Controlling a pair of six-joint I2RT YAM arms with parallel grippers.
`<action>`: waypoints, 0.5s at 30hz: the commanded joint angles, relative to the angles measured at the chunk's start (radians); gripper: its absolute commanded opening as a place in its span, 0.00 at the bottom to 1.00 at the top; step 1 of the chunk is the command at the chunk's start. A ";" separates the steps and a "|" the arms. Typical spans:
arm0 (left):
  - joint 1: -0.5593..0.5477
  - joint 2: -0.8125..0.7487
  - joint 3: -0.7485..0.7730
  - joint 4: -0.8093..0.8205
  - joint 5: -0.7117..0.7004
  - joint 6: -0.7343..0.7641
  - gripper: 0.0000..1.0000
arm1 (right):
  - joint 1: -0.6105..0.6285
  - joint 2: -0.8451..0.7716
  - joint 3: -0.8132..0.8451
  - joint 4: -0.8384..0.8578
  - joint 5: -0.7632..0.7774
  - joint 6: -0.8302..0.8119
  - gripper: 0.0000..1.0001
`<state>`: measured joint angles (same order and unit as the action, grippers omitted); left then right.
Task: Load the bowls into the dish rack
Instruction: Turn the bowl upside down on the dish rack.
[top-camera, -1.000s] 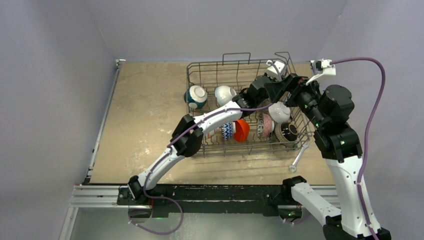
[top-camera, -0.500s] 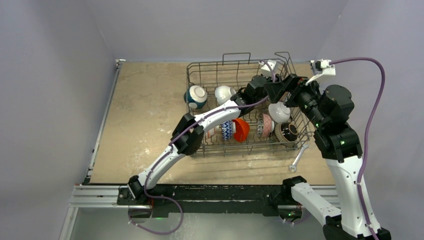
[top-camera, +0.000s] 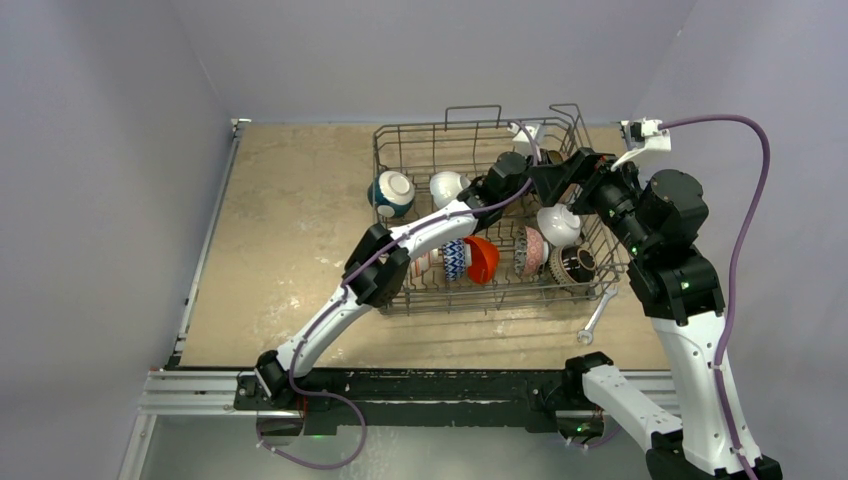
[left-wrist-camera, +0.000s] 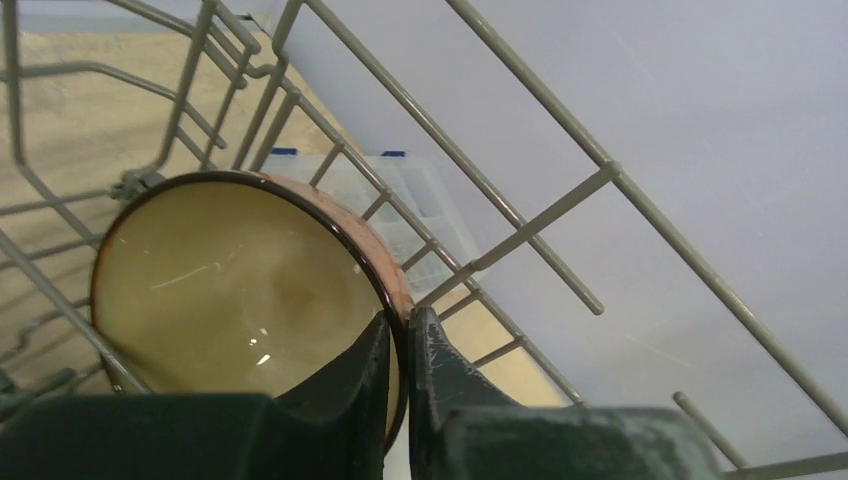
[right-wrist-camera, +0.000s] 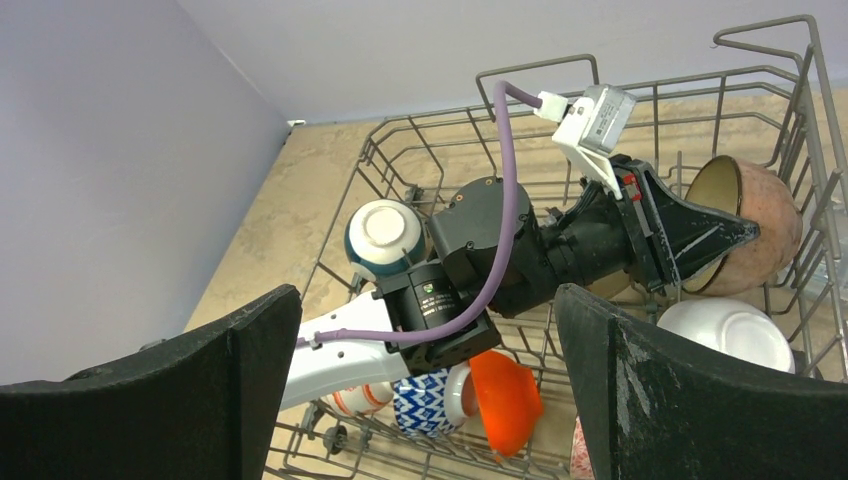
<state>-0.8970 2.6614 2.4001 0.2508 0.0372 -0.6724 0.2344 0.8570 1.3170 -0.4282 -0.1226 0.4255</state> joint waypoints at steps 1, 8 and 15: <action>0.002 -0.003 -0.017 0.093 0.054 -0.049 0.00 | -0.002 -0.009 0.024 0.003 -0.008 -0.016 0.99; 0.046 -0.137 -0.222 0.172 0.049 -0.116 0.00 | -0.004 -0.009 0.009 0.009 -0.014 -0.015 0.99; 0.077 -0.204 -0.310 0.139 0.080 -0.120 0.00 | -0.002 -0.002 0.001 0.019 -0.027 -0.014 0.99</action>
<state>-0.8665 2.5504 2.1296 0.4133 0.1204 -0.7799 0.2344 0.8570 1.3170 -0.4286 -0.1261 0.4255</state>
